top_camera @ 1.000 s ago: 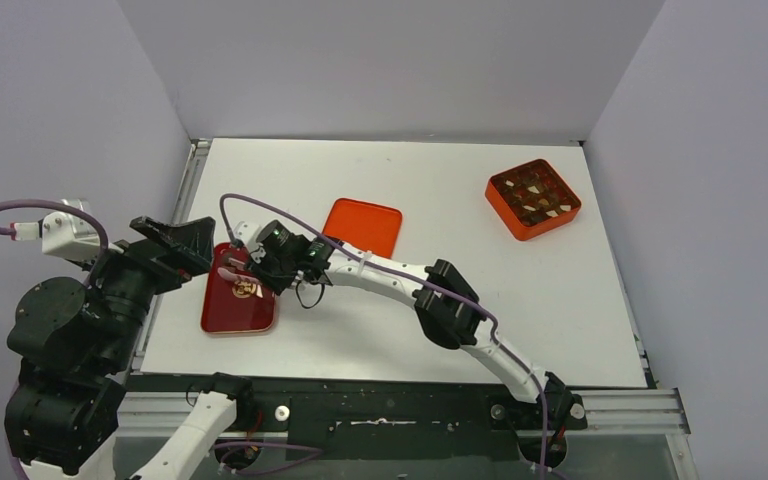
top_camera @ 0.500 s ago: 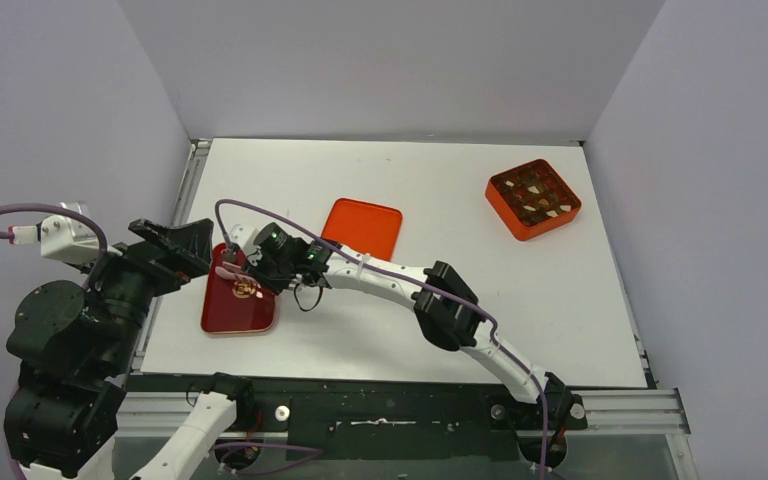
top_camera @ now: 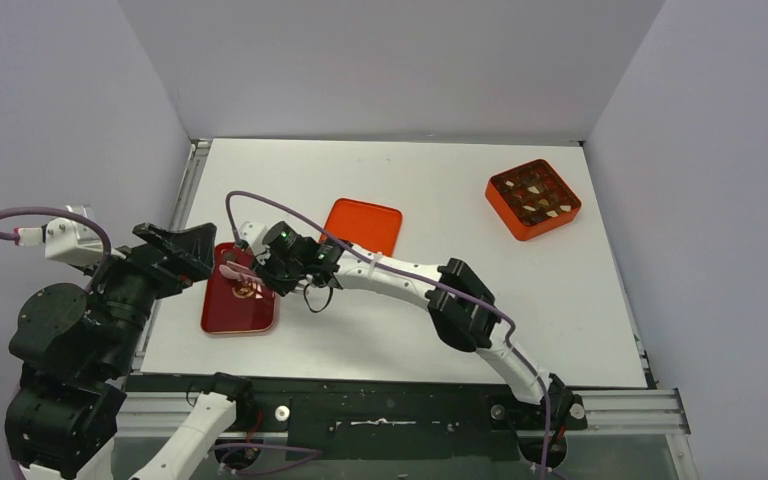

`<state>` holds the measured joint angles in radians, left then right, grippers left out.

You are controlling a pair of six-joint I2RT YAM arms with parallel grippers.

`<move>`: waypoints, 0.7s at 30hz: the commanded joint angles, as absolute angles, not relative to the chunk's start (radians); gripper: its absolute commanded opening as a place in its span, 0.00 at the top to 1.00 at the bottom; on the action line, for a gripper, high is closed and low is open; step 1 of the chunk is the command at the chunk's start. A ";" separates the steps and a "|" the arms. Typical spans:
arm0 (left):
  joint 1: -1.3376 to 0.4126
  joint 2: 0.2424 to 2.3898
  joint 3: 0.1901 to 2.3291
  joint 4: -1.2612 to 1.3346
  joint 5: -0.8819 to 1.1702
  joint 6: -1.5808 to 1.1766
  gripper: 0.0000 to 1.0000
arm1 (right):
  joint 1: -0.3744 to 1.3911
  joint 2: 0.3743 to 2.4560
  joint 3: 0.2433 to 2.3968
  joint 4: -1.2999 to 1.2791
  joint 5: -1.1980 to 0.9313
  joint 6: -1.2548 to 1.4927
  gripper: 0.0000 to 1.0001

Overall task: Pack the chocolate
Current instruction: Pick up the fake chocolate from the plate.

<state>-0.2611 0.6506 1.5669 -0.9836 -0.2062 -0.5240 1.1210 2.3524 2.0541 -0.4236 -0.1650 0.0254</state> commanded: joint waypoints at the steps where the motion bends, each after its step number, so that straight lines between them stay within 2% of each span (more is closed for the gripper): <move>1: -0.268 0.652 1.550 -0.943 -0.195 -0.522 0.03 | 1.122 2.195 2.011 -0.312 -0.172 0.089 0.77; 15: -0.268 0.614 1.460 -0.987 -0.162 -0.549 0.03 | 1.032 2.000 1.887 -0.376 -0.143 0.171 0.78; 21: -0.268 0.587 1.342 -0.958 -0.120 -0.537 0.03 | 0.954 1.892 1.874 -0.482 -0.085 0.178 0.78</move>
